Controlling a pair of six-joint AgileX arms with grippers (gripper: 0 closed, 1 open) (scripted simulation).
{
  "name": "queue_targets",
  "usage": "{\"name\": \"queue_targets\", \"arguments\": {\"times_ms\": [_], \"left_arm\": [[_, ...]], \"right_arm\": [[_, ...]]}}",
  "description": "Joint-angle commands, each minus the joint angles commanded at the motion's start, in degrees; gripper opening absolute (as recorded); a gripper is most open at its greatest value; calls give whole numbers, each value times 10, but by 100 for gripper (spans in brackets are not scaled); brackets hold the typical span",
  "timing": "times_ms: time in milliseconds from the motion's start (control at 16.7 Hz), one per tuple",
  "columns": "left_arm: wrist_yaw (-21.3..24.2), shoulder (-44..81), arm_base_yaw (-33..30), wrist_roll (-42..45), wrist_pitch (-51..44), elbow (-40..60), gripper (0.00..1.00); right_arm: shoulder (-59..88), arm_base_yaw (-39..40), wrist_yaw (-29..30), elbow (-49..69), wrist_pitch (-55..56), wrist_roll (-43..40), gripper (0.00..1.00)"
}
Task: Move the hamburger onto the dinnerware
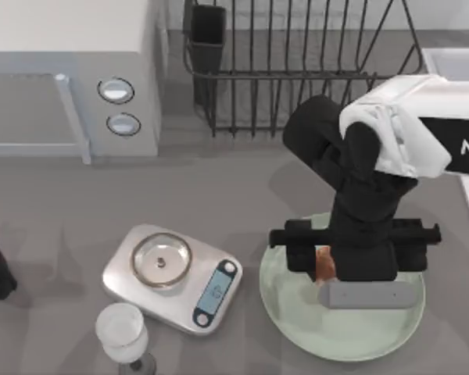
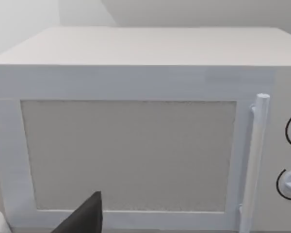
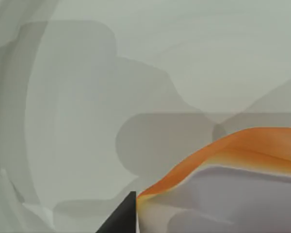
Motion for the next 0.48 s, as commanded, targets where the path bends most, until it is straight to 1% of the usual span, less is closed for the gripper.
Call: {"name": "queue_targets", "arguments": {"times_ms": [480], "left_arm": [[0,0,0,0,0,0,100]], "right_arm": [[0,0,0,0,0,0,75]]}}
